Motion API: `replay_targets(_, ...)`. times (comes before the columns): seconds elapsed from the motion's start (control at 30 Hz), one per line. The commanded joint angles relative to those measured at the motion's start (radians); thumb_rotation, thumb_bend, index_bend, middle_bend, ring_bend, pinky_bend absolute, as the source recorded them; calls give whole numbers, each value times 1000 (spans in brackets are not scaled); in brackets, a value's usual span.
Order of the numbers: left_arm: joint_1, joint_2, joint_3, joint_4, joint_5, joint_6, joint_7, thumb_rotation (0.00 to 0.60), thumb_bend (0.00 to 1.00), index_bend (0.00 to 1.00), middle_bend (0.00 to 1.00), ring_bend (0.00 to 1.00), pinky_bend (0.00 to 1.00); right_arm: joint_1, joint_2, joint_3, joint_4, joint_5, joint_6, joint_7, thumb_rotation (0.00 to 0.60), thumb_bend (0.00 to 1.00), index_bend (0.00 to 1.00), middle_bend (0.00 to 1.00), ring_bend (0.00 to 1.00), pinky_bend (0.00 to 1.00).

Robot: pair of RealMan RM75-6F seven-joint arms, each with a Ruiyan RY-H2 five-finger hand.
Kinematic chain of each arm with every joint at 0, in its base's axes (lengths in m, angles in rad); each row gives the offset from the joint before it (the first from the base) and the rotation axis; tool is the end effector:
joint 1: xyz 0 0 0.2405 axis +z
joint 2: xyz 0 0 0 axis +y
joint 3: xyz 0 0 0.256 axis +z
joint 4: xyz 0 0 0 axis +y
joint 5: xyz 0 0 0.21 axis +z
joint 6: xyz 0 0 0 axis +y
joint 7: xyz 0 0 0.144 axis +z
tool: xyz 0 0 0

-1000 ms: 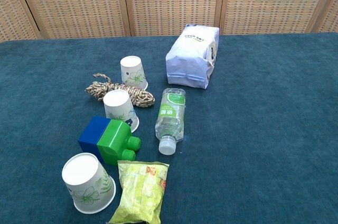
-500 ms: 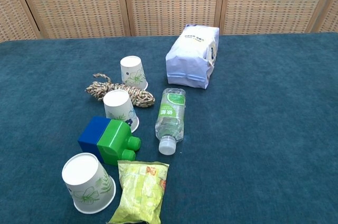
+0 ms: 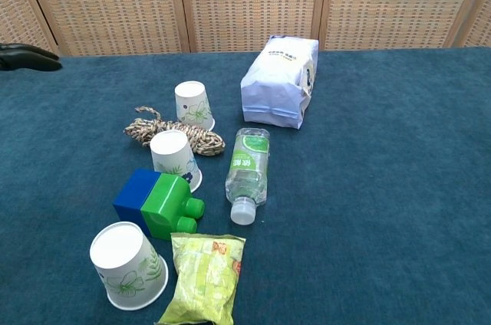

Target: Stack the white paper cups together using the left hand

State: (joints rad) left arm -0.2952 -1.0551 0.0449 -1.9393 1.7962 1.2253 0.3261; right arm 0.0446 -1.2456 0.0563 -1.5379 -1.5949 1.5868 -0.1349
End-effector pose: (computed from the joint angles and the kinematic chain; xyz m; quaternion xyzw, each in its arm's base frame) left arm -0.1880 0.1843 0.1014 -0.7932 -0.2675 -0.3816 0.3920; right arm -0.3022 -0.1690 0.1345 0.6041 -0.3242 0.4010 0.6075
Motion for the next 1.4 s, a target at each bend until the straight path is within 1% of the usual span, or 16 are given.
replay_targets(0.03, -70, 42, 0, -81, -8, -111, 43, 600, 242, 34, 0, 0, 0, 1, 0, 0, 2, 1, -1, 2, 600, 52, 0, 0, 0, 0)
replay_targets(0.13, -97, 38, 0, -111, -31, -171, 73, 600, 242, 111, 0, 0, 0, 1, 0, 2, 4, 4, -2, 5, 600, 52, 0, 0, 0, 0)
replay_targets(0.23, -113, 25, -8, -125, -66, -204, 95, 600, 242, 186, 0, 0, 0, 1, 0, 3, 6, 4, 0, 7, 600, 52, 0, 0, 0, 0)
replay_targets(0.33, -123, 7, -14, -122, -96, -224, 125, 600, 242, 236, 0, 0, 0, 1, 0, 4, 6, 2, 2, 10, 600, 52, 0, 0, 0, 0)
replay_targets(0.47, -140, -17, -21, -117, -142, -257, 157, 600, 242, 238, 0, 0, 0, 2, -1, 4, 8, 4, 0, 9, 600, 52, 0, 0, 0, 0)
replay_targets(0.67, -178, -47, -39, -118, -240, -318, 215, 600, 242, 237, 0, 0, 0, 3, -3, 4, 9, 5, -2, 4, 600, 51, 0, 0, 0, 0)
replay_targets(0.9, -212, -75, -43, -120, -340, -364, 294, 600, 242, 237, 0, 0, 0, 3, -2, 7, 10, 10, -1, 11, 600, 52, 0, 0, 0, 0)
replay_targets(1.0, -229, -95, -43, -126, -387, -374, 330, 600, 242, 237, 0, 0, 0, 3, -1, 8, 12, 12, -1, 15, 600, 51, 0, 0, 0, 0)
replay_targets(1.4, -276, -160, -17, -129, -480, -373, 444, 600, 242, 237, 0, 0, 0, 1, 1, 12, 13, 16, 5, 23, 600, 52, 0, 0, 0, 0)
